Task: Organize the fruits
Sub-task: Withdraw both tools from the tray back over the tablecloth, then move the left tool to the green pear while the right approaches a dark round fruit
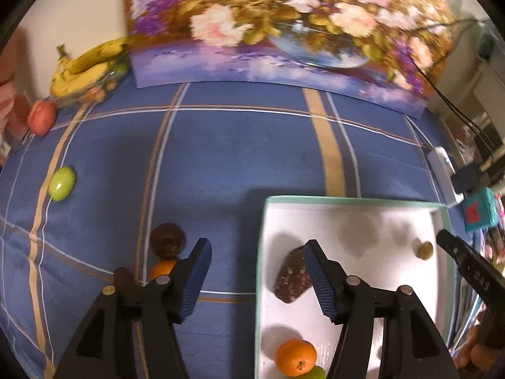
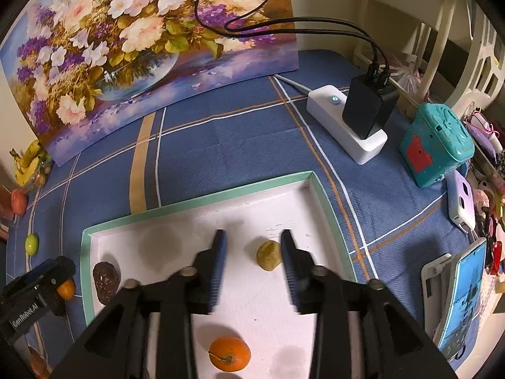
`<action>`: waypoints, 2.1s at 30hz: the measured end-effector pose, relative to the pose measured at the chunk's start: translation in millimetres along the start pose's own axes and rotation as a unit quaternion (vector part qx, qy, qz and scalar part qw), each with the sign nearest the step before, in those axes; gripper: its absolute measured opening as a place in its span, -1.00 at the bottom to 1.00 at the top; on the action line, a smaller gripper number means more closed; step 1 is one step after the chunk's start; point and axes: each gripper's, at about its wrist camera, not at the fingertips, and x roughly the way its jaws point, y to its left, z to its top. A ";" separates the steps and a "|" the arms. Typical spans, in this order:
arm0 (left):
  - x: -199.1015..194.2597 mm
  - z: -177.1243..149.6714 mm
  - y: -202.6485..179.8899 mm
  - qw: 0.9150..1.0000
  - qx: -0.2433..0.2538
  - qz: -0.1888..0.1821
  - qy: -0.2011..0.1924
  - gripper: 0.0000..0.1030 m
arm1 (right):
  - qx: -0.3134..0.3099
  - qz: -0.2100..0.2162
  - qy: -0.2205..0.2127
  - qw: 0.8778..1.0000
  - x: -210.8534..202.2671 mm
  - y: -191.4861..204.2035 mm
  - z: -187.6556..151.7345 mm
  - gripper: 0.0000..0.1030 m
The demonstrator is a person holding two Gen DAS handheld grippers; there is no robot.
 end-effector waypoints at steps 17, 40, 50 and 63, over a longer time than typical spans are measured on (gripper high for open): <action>5.6 -5.3 71.7 0.984 -0.162 0.076 -0.001 1.00 | -0.071 -0.035 0.012 0.997 13.8 22.9 -7.3 0.70; -33.9 8.3 78.3 0.986 -0.116 0.118 -0.024 1.00 | -0.089 -0.053 -0.003 0.995 -12.1 43.5 -12.4 0.71; -37.3 12.0 91.6 0.984 -0.104 0.147 0.000 1.00 | -0.076 -0.061 -0.022 0.995 -30.9 53.4 -11.5 0.70; -53.9 16.2 136.1 0.985 -0.073 0.151 -0.042 1.00 | -0.069 -0.033 -0.018 0.997 -28.2 99.1 -15.7 0.71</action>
